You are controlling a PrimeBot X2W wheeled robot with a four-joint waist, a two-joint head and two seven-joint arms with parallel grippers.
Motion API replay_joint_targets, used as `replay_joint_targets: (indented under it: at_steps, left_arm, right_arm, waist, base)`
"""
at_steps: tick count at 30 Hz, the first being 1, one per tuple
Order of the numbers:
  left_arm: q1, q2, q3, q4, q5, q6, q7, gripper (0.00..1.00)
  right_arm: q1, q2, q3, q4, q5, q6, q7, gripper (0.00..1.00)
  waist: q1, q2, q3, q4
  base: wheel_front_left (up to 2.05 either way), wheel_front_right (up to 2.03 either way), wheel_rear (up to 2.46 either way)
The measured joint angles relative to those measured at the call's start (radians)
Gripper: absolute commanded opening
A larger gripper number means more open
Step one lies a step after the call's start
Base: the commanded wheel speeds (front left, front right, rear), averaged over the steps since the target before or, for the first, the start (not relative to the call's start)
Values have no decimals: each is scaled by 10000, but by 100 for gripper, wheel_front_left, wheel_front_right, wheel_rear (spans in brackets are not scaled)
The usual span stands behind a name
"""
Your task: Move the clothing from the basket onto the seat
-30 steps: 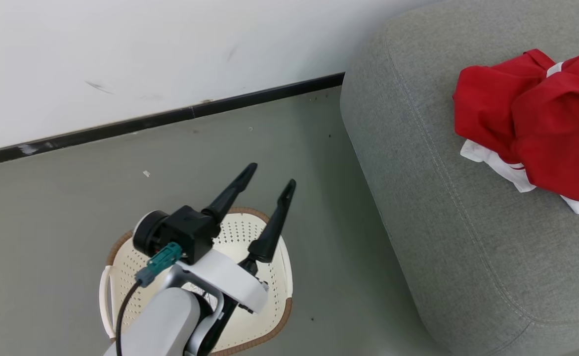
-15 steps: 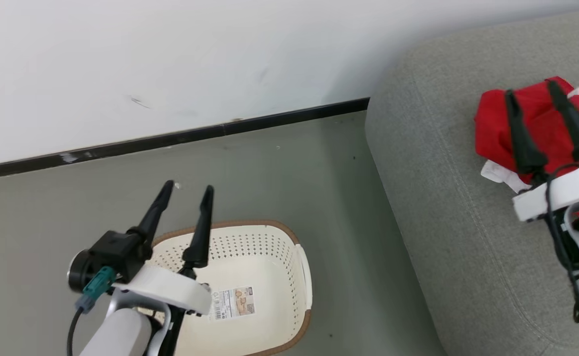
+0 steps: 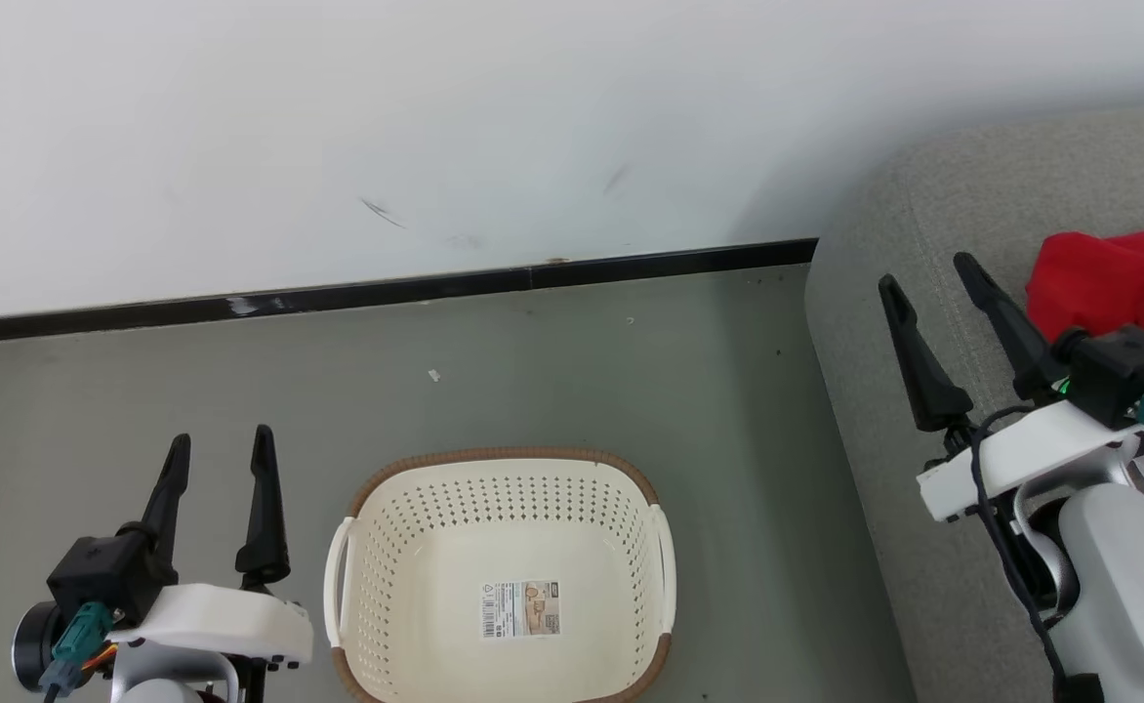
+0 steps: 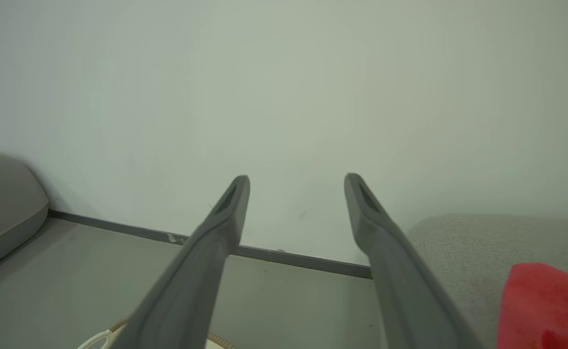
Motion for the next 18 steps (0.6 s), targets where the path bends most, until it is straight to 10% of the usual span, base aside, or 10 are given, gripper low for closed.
replay_joint_targets:
  at_steps: [18]
  left_arm:
    - [822, -35, 297, -29, -8, 73, -46, 100]
  right_arm:
    - [2243, 1152, -738, -401, -757, 0, 2, 100]
  waist:
    - [0, 0, -772, 1044]
  base:
    - [0, 0, 0]
